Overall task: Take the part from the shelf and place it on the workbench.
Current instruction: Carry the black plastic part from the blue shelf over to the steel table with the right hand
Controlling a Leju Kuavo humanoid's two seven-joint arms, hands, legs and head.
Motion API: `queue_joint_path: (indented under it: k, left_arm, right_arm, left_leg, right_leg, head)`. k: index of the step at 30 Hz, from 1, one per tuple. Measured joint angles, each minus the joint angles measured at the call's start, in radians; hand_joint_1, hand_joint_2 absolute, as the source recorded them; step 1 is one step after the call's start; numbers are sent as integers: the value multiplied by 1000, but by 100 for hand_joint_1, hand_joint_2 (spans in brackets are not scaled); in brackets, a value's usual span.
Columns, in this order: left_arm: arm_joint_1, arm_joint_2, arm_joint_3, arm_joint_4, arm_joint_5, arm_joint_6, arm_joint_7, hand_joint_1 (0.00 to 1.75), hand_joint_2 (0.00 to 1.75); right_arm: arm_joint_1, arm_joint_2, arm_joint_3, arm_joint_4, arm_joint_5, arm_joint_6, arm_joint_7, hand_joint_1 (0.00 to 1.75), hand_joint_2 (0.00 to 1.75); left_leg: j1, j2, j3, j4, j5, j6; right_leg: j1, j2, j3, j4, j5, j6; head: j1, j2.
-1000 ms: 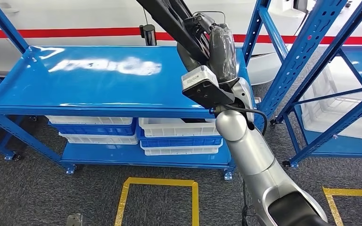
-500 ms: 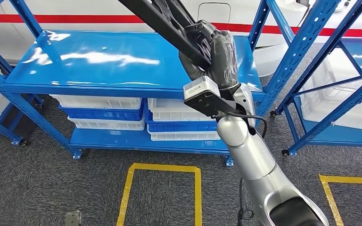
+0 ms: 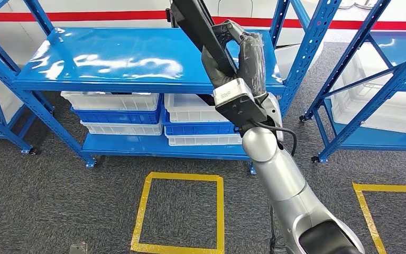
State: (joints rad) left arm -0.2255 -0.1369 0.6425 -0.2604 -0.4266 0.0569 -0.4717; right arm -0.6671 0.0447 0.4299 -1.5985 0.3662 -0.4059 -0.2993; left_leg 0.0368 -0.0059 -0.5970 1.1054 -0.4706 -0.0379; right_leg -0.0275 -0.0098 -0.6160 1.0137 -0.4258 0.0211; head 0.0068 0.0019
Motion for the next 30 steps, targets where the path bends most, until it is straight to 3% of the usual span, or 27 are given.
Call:
queue_joint_path:
  k: [2, 4, 5, 7, 9, 10, 11, 12, 14, 16, 18, 20, 21, 22, 24, 25, 26, 27, 28, 30]
  left_arm:
    - [-2, 0, 0, 0, -1, 0, 0, 0, 175]
    - [-2, 0, 0, 0, -1, 0, -1, 0, 175]
    - [-2, 0, 0, 0, -2, 0, -1, 0, 175]
    - [-3, 0, 0, 0, -2, 0, 0, 0, 175]
    - [-3, 0, 1, -1, -3, 0, 0, 0, 175]
    - [-3, 0, 1, 0, -3, 0, 0, 0, 175]
    - [-2, -1, 1, 0, -3, 1, 1, 0, 175]
    - [-2, -1, 1, 0, -4, 3, 2, 0, 175]
    - [-1, -1, 1, 0, -4, 6, 4, 0, 175]
    - [-1, -1, 1, 0, -4, 8, 4, 0, 175]
    - [0, 0, 1, 0, -4, 8, 4, 0, 175]
    - [2, 1, 1, 0, -4, 9, 3, 0, 175]
    - [3, 2, 1, 0, -4, 9, 3, 0, 175]
    - [4, 2, 1, 0, -4, 9, 4, 0, 175]
    - [5, 3, 1, 0, -4, 9, 4, 0, 175]
    - [4, 3, 1, 0, -4, 9, 3, 0, 175]
    - [4, 4, 1, 0, -3, 10, 3, 0, 175]
    - [4, 4, 1, 0, -3, 11, 2, 0, 175]
    - [3, 5, 1, 0, -1, 12, 0, 0, 175]
    - [-1, 7, 1, 0, 5, 13, -8, 0, 175]
  right_arm:
    - [1, -1, -8, 2, -10, -1, -6, 175, 175]
    - [4, -4, -15, 6, -15, -2, -8, 175, 175]
    - [7, -7, -18, 8, -17, -2, -9, 175, 175]
    - [12, -13, -25, 13, -21, -3, -11, 175, 175]
    - [16, -18, -29, 17, -24, -3, -12, 175, 175]
    - [20, -21, -30, 19, -25, -3, -13, 175, 175]
    - [24, -23, -31, 21, -26, -3, -13, 175, 175]
    - [28, -25, -32, 23, -27, -4, -13, 175, 175]
    - [34, -27, -36, 26, -29, -4, -13, 175, 175]
    - [35, -26, -41, 27, -28, -5, -13, 175, 175]
    - [35, -26, -45, 28, -26, -6, -13, 175, 175]
    - [36, -26, -48, 32, -26, -6, -13, 175, 175]
    - [36, -25, -48, 33, -26, -6, -13, 175, 175]
    - [36, -25, -48, 35, -26, -6, -12, 175, 175]
    - [35, -23, -48, 37, -26, -7, -12, 175, 175]
    - [36, -23, -48, 38, -25, -7, -12, 175, 175]
    - [36, -23, -49, 40, -24, -7, -10, 175, 175]
    - [36, -23, -50, 41, -24, -7, -9, 175, 175]
    - [36, -23, -51, 43, -23, -8, -7, 175, 175]
    - [31, -23, -56, 43, -26, -5, -5, 175, 175]
  left_leg:
    - [-7, -3, 44, -72, -23, 11]
    - [-14, -1, 35, -81, -11, 36]
    - [-17, 1, 28, -85, 1, 51]
    - [-18, 6, 4, -94, 30, 77]
    - [-22, 7, -30, -94, 57, 86]
    - [-24, 8, -47, -94, 71, 86]
    - [-25, 8, -65, -93, 85, 86]
    - [-26, 8, -83, -93, 98, 84]
    - [-26, 8, -115, -91, 126, 78]
    - [-29, 7, -135, -91, 152, 67]
    - [-30, 7, -139, -98, 177, 55]
    - [-26, 7, -142, -105, 187, 45]
    - [-24, 6, -148, -92, 163, 40]
    - [-22, 6, -158, -59, 117, 35]
    - [-20, 5, -185, 66, 2, 26]
    - [-19, 5, -193, 132, -32, 23]
    - [-19, 5, -192, 180, -41, 22]
    - [-18, 5, -177, 196, -29, 22]
    - [-17, 5, -143, 175, -8, 23]
    - [-17, 4, -37, 58, 5, 27]
  right_leg:
    - [2, -1, -12, 7, 13, 18]
    - [2, -1, -18, 3, 27, 36]
    - [1, 0, -26, 9, 21, 39]
    - [-1, 2, -59, 70, -40, 28]
    - [0, 5, -97, 195, -128, 15]
    - [1, 5, -105, 254, -152, 17]
    - [1, 6, -101, 289, -155, 25]
    - [2, 6, -81, 292, -140, 36]
    - [2, 6, 12, 200, -105, 47]
    - [8, 6, 116, 54, -120, 37]
    - [16, 8, 146, -12, -137, 23]
    - [10, 6, 128, -9, -117, 9]
    - [6, 4, 121, -9, -104, 0]
    - [1, 2, 111, -10, -90, -7]
    - [1, 1, 83, -7, -62, -16]
    - [2, 1, 66, -6, -48, -16]
    - [3, 1, 48, -4, -35, -15]
    - [4, 1, 31, -2, -24, -13]
    - [4, 1, 16, 0, -13, -10]
    - [5, 1, -9, 4, 5, -1]
  head:
    - [2, 0]
    - [4, 0]
    - [3, 0]
    - [6, 0]
    - [8, 0]
    - [8, 0]
    - [8, 0]
    - [8, 0]
    - [8, 0]
    - [6, 0]
    - [5, 0]
    - [3, 0]
    - [2, 0]
    - [2, 0]
    - [0, 0]
    - [0, 0]
    - [0, 0]
    - [0, 0]
    - [0, 0]
    - [0, 0]
